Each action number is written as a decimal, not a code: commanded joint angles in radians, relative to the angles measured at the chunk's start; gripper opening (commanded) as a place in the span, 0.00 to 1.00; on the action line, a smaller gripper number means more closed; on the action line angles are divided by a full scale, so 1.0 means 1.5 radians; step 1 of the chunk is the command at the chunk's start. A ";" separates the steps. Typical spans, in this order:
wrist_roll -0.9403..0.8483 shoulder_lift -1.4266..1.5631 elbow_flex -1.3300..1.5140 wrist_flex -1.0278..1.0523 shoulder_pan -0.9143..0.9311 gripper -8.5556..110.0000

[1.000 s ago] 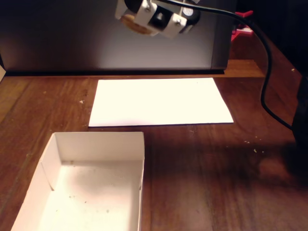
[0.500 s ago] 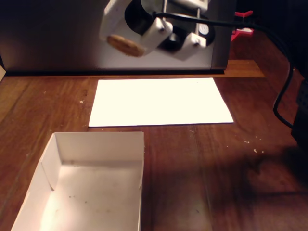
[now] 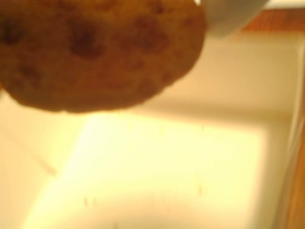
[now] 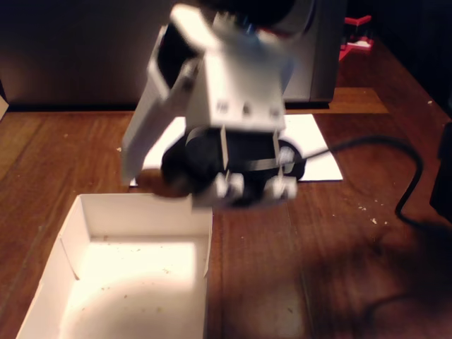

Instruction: Grasp a mini cookies block and put it in the white box.

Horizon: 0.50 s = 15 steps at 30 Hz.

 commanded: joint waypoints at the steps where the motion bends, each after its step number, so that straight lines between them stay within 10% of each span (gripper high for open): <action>1: 0.011 -0.004 -0.071 -0.045 -0.009 0.23; 15: 0.011 -0.126 -0.108 -0.142 0.054 0.24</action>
